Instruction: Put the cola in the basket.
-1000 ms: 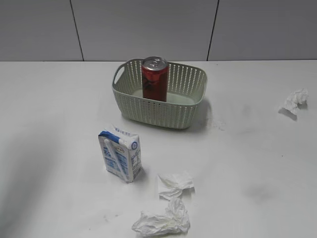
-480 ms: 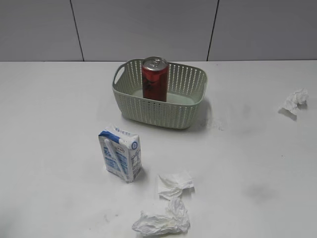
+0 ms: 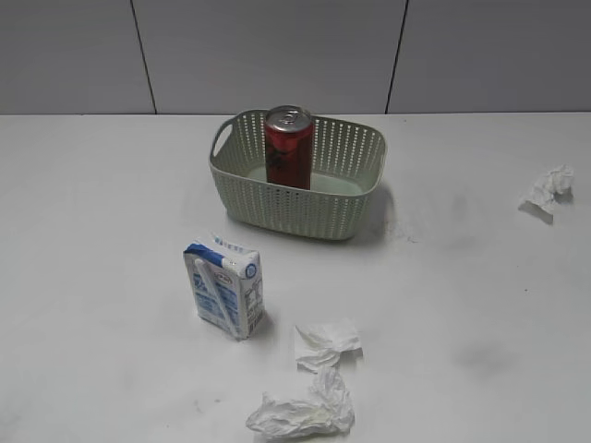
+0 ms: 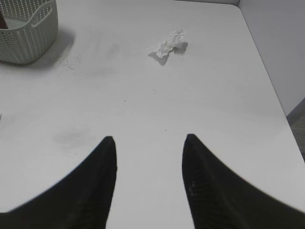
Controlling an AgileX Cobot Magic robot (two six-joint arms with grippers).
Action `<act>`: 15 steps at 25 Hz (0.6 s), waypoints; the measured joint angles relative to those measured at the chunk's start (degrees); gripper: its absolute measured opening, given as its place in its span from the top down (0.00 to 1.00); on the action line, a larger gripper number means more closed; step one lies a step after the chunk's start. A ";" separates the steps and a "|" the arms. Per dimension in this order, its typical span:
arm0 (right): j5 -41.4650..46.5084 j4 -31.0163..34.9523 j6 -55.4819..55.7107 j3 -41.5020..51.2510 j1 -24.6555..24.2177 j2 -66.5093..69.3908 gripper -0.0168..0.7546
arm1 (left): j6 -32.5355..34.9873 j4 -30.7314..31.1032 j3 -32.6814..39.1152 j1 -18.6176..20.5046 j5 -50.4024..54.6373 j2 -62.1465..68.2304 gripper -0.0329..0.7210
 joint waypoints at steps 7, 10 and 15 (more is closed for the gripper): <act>0.00 0.00 0.00 0.00 0.00 0.00 0.53 | 0.00 0.63 0.13 0.00 0.13 -11.40 0.17; 0.00 0.00 0.00 0.00 0.00 0.00 0.53 | 0.00 0.58 0.13 0.00 0.13 -16.02 0.17; -0.05 0.00 0.00 0.00 0.00 0.00 0.53 | 0.00 0.47 0.17 0.00 0.33 -22.06 0.17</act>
